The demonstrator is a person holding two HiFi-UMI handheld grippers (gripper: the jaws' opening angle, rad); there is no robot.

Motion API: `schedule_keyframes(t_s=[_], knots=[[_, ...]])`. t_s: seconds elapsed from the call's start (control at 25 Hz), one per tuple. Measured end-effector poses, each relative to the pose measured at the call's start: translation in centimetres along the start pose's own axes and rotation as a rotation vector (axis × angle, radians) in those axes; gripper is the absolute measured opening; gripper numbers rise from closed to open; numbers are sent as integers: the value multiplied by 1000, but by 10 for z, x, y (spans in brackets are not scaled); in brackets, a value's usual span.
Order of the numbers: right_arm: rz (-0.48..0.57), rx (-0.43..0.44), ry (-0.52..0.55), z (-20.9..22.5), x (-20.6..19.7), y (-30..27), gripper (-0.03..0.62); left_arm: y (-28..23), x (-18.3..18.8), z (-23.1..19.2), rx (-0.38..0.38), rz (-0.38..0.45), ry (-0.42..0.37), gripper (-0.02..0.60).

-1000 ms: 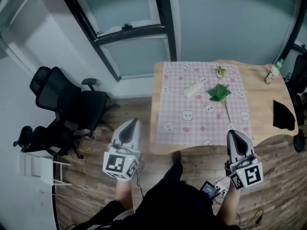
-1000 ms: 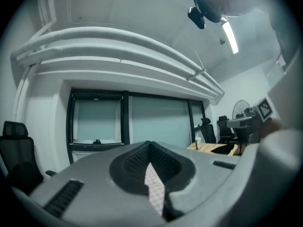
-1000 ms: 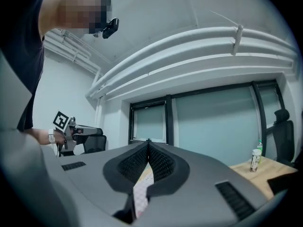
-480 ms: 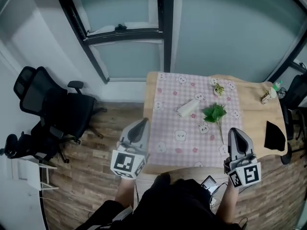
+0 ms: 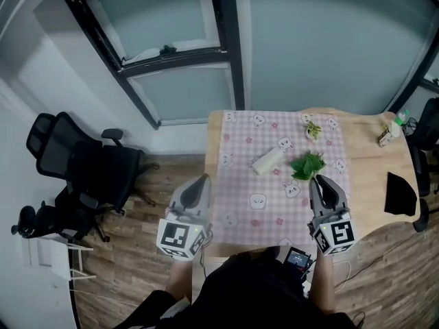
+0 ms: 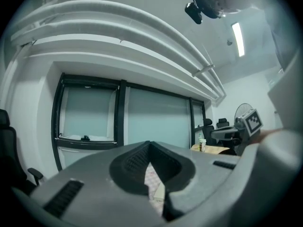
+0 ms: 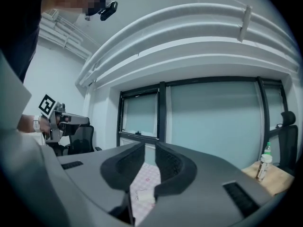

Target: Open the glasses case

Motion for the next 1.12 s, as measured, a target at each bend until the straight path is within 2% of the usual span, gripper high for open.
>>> schedule_keyframes(t_s=[0.08,0.12,0.28,0.4,0.56,0.68,0.8,0.88,1.0,1.12], knots=[[-32,26,11,-2,-14,-11,189,-1,0,-2,9,-2,-9,0],[-53,29,33,-3,-22,-16,202,-1,0,-2,14,-3,-5,0],[-114,14,125,-7,-45,-41,201,3,-7,-8,40,-26,-3,0],[-235,9,262,-16,-74,-79,201,10,-15,-23,70,-54,1,0],[-366,31,513,-49,-136,-148,195,29,-31,-41,136,-107,17,0],[-434,82,624,-84,-200,-199,167,48,-43,-56,183,-166,26,0],[-534,141,682,-111,-259,-235,167,72,-45,-69,218,-228,15,0],[-586,171,694,-124,-285,-250,167,90,-49,-79,251,-272,2,0],[-635,170,696,-130,-306,-263,167,106,-57,-92,306,-312,19,0],[-666,162,698,-128,-315,-268,167,106,-62,-95,297,-336,0,0]])
Point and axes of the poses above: the fingertips, and each gripper's own axes: y backward along the fingers, z to its right, x out of its top, the point moved 7 cm from there along y, backward along the fingers, and after that the axes turned 6 degrees about y, right-handed, at the moved point
